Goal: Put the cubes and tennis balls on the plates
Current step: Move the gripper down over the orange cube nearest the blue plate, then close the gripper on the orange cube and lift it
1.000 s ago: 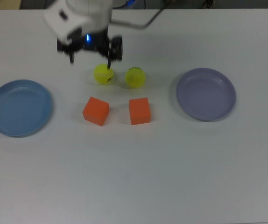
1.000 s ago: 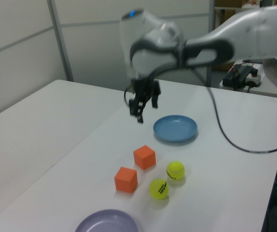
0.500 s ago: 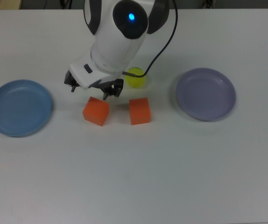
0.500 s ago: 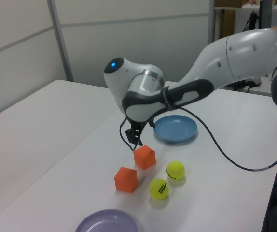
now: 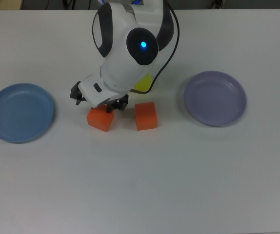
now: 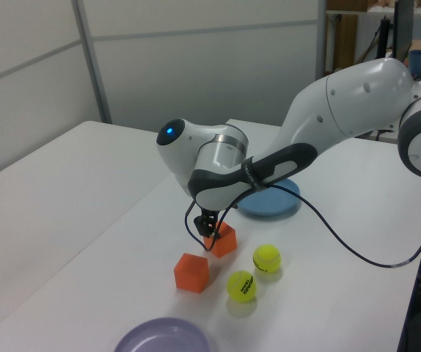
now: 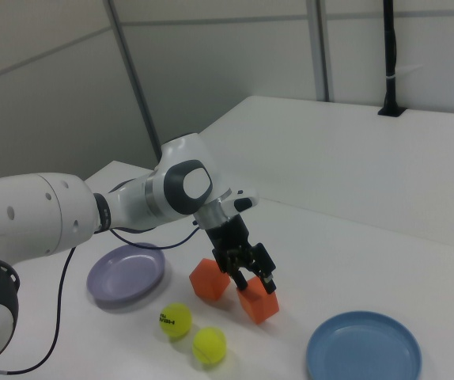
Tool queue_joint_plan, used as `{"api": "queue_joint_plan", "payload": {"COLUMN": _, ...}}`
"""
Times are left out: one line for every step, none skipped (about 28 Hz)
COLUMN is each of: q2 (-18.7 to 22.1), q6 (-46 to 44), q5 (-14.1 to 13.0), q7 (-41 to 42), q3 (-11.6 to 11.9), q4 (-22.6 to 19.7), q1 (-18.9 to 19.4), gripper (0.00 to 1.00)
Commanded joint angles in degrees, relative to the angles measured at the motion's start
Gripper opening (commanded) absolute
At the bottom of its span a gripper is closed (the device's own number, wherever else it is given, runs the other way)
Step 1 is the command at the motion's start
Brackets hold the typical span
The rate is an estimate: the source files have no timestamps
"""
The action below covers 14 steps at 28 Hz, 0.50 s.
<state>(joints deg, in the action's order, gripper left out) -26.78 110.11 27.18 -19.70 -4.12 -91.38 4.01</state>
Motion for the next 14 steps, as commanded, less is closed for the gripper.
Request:
{"api": "queue_joint_plan", "payload": {"q2": 0.6, "q6": 1.3, "q5": 1.2, "q7": -1.7, "q3": -1.2, "q4": -0.8, "q1": 0.0, "gripper": 1.00}}
{"api": "queue_joint_plan", "payload": {"q2": 0.6, "q6": 1.3, "q5": 1.2, "q7": -1.7, "q3": -1.2, "q4": -0.7, "q1": 0.0, "gripper": 1.00}}
{"api": "queue_joint_plan", "payload": {"q2": 0.6, "q6": 1.3, "q5": 1.2, "q7": -1.7, "q3": -1.2, "q4": -0.6, "q1": 0.0, "gripper": 1.00}}
{"api": "queue_joint_plan", "payload": {"q2": 0.6, "q6": 1.3, "q5": 1.2, "q7": -1.7, "q3": -1.2, "q4": -0.6, "q1": 0.0, "gripper": 1.00}}
{"api": "queue_joint_plan", "payload": {"q2": 0.6, "q6": 1.3, "q5": 1.3, "q7": -1.7, "q3": -1.2, "q4": -0.5, "q1": 0.0, "gripper": 1.00}}
{"api": "queue_joint_plan", "payload": {"q2": 0.7, "q6": 1.3, "q5": 1.3, "q7": -1.7, "q3": -1.3, "q4": -0.4, "q1": 0.0, "gripper": 1.00}}
{"api": "queue_joint_plan", "payload": {"q2": 0.7, "q6": 1.3, "q5": 1.3, "q7": -1.7, "q3": -1.4, "q4": -0.3, "q1": 0.0, "gripper": 1.00}}
{"api": "queue_joint_plan", "payload": {"q2": 0.7, "q6": 1.3, "q5": 1.3, "q7": -1.7, "q3": -1.5, "q4": -0.3, "q1": 0.0, "gripper": 1.00}}
{"api": "queue_joint_plan", "payload": {"q2": 0.7, "q6": 1.3, "q5": 1.3, "q7": -1.7, "q3": -1.7, "q4": -0.3, "q1": 0.0, "gripper": 1.00}}
{"api": "queue_joint_plan", "payload": {"q2": 0.7, "q6": 1.3, "q5": 1.3, "q7": -1.7, "q3": -1.7, "q4": -0.2, "q1": 0.0, "gripper": 1.00}}
{"api": "queue_joint_plan", "payload": {"q2": 0.7, "q6": 1.4, "q5": 1.3, "q7": -1.7, "q3": -1.7, "q4": -0.2, "q1": 0.0, "gripper": 1.00}}
{"api": "queue_joint_plan", "payload": {"q2": 0.7, "q6": 1.4, "q5": 1.3, "q7": -1.7, "q3": -1.7, "q4": -0.2, "q1": 0.0, "gripper": 1.00}}
{"api": "queue_joint_plan", "payload": {"q2": 0.7, "q6": 1.4, "q5": 1.3, "q7": -1.7, "q3": -1.7, "q4": -0.2, "q1": 0.0, "gripper": 1.00}}
{"api": "queue_joint_plan", "payload": {"q2": 0.7, "q6": 1.4, "q5": 1.3, "q7": -1.7, "q3": -1.6, "q4": -0.2, "q1": 0.0, "gripper": 1.00}}
